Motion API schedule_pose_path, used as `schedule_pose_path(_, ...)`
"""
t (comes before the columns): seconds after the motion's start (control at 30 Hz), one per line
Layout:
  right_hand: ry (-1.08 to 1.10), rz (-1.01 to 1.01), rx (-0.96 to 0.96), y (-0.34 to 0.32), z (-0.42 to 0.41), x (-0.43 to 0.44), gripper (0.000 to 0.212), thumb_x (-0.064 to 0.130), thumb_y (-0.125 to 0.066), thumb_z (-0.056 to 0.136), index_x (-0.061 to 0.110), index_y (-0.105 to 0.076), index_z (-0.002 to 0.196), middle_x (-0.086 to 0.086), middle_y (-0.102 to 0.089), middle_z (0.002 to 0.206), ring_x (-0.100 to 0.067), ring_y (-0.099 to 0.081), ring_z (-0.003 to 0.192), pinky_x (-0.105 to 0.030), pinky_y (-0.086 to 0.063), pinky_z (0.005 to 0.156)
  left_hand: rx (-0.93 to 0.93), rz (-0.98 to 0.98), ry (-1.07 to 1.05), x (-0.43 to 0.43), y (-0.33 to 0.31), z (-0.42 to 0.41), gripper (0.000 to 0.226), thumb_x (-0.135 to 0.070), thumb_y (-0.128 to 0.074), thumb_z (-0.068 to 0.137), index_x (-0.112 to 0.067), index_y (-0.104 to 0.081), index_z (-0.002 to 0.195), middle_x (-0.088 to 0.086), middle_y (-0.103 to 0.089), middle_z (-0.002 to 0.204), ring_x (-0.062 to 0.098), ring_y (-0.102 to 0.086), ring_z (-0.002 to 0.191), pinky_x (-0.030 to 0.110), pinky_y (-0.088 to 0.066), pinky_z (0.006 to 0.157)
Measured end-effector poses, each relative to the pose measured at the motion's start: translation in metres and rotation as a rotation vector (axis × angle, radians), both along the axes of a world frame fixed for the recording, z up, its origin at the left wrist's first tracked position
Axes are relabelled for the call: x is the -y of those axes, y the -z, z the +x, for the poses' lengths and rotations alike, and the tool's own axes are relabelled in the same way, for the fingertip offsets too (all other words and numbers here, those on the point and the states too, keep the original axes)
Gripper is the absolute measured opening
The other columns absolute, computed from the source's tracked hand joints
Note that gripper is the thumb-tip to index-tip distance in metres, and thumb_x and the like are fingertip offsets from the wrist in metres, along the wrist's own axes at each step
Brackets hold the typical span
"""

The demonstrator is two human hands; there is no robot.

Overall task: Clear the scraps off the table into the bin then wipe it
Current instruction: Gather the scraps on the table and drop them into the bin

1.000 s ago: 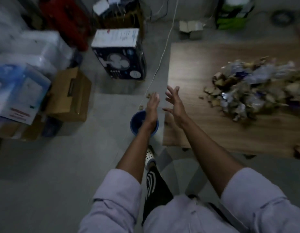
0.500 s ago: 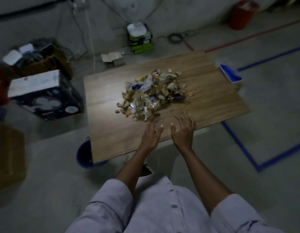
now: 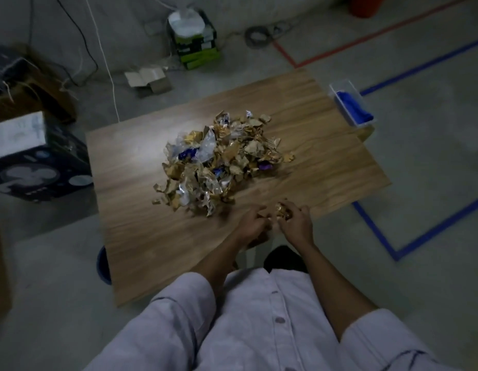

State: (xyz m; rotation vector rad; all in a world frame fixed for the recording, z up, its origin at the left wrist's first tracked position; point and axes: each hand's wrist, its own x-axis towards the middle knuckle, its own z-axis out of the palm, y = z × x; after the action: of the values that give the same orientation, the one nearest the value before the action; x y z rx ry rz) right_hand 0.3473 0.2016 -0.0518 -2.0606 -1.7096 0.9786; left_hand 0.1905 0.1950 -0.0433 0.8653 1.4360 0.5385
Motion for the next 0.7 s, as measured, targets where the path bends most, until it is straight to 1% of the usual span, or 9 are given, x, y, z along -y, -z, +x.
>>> schedule_pose_path(0.13, -0.041, -0.105, -0.076, -0.011, -0.012, -0.042, 0.063, 0.015, -0.078, 0.083, 0.033, -0.057, 0.14, -0.015, -0.051, 0.123, -0.029, -0.056, 0.111, -0.016, -0.034, 0.08, 0.083, 0.0, -0.023, -0.03, -0.001, 0.002, 0.036, 0.003, -0.047, 0.096, -0.018, -0.068, 0.116, 0.013, -0.068, 0.116, 0.025, -0.066, 0.096, 0.036, -0.055, 0.081)
schedule_pose_path(0.2, -0.032, -0.133, -0.126, -0.015, -0.023, -0.065, 0.067, 0.012, -0.076, 0.083, 0.035, -0.054, 0.142, -0.014, -0.053, 0.128, -0.027, -0.055, 0.113, -0.016, -0.035, 0.083, 0.167, -0.029, -0.152, -0.05, -0.013, -0.001, 0.038, 0.004, -0.045, 0.101, -0.02, -0.064, 0.123, 0.013, -0.067, 0.125, 0.028, -0.064, 0.108, 0.034, -0.056, 0.082)
schedule_pose_path(0.27, -0.013, -0.122, -0.198, -0.021, -0.033, -0.088, 0.072, 0.004, -0.073, 0.082, 0.036, -0.051, 0.144, -0.008, -0.057, 0.127, -0.017, -0.055, 0.105, -0.016, -0.039, 0.083, 0.203, -0.03, -0.277, -0.067, -0.026, -0.008, 0.049, 0.008, -0.045, 0.099, -0.015, -0.052, 0.142, 0.013, -0.06, 0.135, 0.025, -0.06, 0.113, 0.03, -0.054, 0.081)
schedule_pose_path(0.37, 0.002, -0.112, -0.328, -0.028, -0.041, -0.117, 0.071, -0.005, -0.065, 0.08, 0.029, -0.051, 0.141, 0.002, -0.062, 0.113, -0.015, -0.064, 0.099, -0.02, -0.052, 0.081, 0.18, 0.055, -0.394, -0.075, -0.035, -0.022, 0.065, 0.015, -0.052, 0.092, -0.011, -0.042, 0.151, 0.002, -0.055, 0.138, 0.019, -0.057, 0.122, 0.036, -0.054, 0.099)
schedule_pose_path(0.43, -0.021, -0.114, -0.324, -0.029, -0.038, -0.129, 0.056, -0.005, -0.059, 0.082, 0.026, -0.055, 0.129, 0.002, -0.064, 0.109, -0.023, -0.066, 0.102, -0.034, -0.055, 0.086, 0.134, 0.081, -0.448, -0.074, -0.041, -0.027, 0.055, 0.008, -0.06, 0.092, -0.013, -0.052, 0.142, -0.002, -0.062, 0.129, 0.014, -0.063, 0.113, 0.027, -0.056, 0.09)
schedule_pose_path(0.47, -0.042, -0.094, -0.292, -0.029, -0.035, -0.132, 0.049, -0.004, -0.058, 0.084, 0.025, -0.055, 0.123, -0.001, -0.065, 0.111, -0.027, -0.066, 0.104, -0.035, -0.054, 0.085, 0.113, 0.055, -0.492, -0.073, -0.042, -0.028, 0.046, 0.005, -0.061, 0.093, -0.013, -0.057, 0.135, -0.002, -0.065, 0.122, 0.011, -0.065, 0.104, 0.021, -0.056, 0.079)
schedule_pose_path(0.53, -0.071, -0.012, -0.213, -0.022, -0.024, -0.138, 0.046, 0.004, -0.064, 0.086, 0.021, -0.05, 0.126, -0.01, -0.059, 0.126, -0.034, -0.059, 0.116, -0.037, -0.049, 0.09, 0.13, -0.066, -0.579, -0.07, -0.037, -0.025, 0.029, 0.0, -0.058, 0.097, -0.013, -0.063, 0.122, 0.008, -0.069, 0.113, 0.015, -0.067, 0.086, 0.022, -0.053, 0.062)
schedule_pose_path(0.6, -0.134, 0.067, -0.103, -0.012, -0.01, -0.14, 0.08, 0.022, -0.082, 0.077, 0.019, -0.036, 0.142, -0.016, -0.035, 0.151, -0.033, -0.033, 0.139, -0.04, -0.034, 0.109, 0.091, -0.17, -0.639, -0.057, -0.024, -0.017, 0.02, -0.003, -0.055, 0.099, -0.016, -0.066, 0.109, 0.017, -0.071, 0.102, 0.025, -0.068, 0.075, 0.034, -0.053, 0.059)
schedule_pose_path(0.7, -0.227, 0.052, -0.029, 0.001, 0.004, -0.149, 0.134, 0.053, -0.096, 0.048, 0.037, -0.015, 0.154, -0.013, -0.003, 0.163, -0.026, -0.005, 0.148, -0.041, -0.015, 0.115, -0.205, -0.164, -0.893, -0.04, -0.009, -0.002, 0.012, -0.012, -0.065, 0.095, -0.014, -0.063, 0.107, 0.015, -0.07, 0.106, 0.036, -0.067, 0.097, 0.042, -0.053, 0.079)
